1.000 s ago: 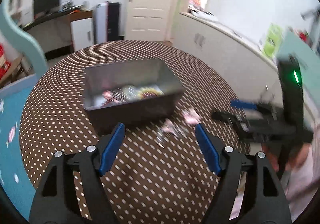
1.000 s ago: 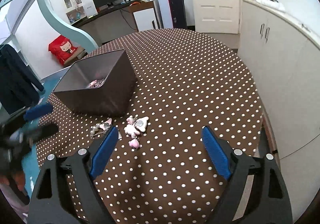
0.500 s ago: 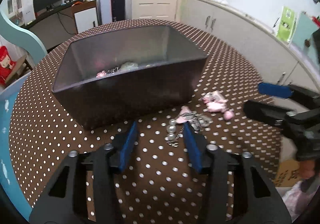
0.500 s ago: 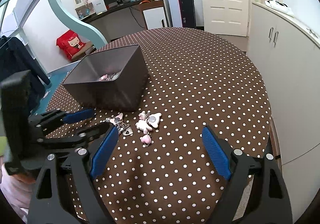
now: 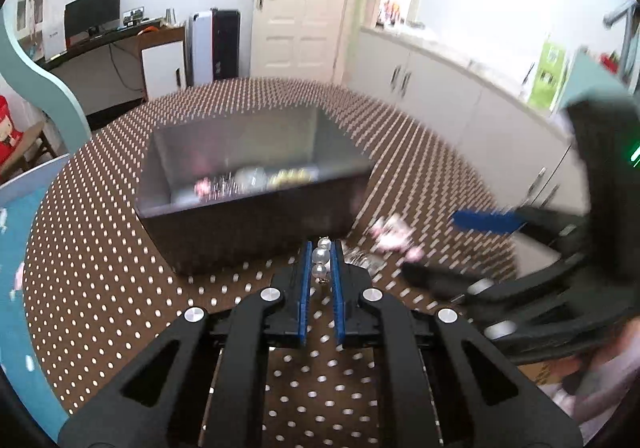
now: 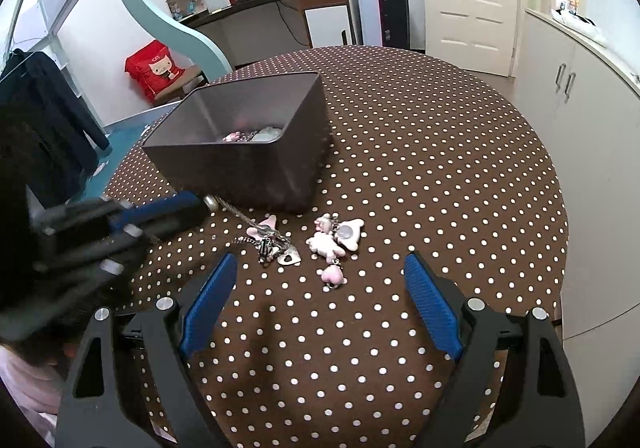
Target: Organize jewelry
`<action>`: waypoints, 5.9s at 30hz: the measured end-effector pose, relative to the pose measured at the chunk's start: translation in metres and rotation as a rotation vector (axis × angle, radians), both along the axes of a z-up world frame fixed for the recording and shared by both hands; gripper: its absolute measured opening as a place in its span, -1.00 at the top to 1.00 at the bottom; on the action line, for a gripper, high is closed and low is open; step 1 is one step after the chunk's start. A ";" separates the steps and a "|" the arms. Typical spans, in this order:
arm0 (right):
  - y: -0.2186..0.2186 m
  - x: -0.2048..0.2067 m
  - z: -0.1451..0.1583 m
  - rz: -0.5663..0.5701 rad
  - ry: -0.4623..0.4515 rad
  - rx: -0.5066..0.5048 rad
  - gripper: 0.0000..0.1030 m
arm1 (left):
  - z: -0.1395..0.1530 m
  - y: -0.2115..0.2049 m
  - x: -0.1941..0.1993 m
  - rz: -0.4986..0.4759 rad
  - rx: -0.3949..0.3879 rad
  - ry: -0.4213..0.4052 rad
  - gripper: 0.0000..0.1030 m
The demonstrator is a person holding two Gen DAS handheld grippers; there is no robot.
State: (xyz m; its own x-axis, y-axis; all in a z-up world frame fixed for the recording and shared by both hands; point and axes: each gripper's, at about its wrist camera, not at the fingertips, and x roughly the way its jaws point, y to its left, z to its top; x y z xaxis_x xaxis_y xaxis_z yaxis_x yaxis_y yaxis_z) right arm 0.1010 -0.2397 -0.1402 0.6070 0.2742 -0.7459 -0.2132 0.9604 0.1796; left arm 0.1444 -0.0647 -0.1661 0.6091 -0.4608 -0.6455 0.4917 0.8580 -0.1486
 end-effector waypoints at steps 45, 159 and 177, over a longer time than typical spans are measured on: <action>0.033 0.001 0.066 0.137 -0.190 0.011 0.74 | 0.070 0.057 -0.012 0.011 -0.268 -0.058 0.82; -0.114 0.006 0.010 -0.049 -0.076 0.082 0.77 | -0.033 -0.110 0.039 -0.152 0.196 0.070 0.74; -0.107 0.003 0.028 -0.049 -0.118 0.061 0.77 | 0.005 -0.101 0.024 -0.106 0.103 -0.012 0.75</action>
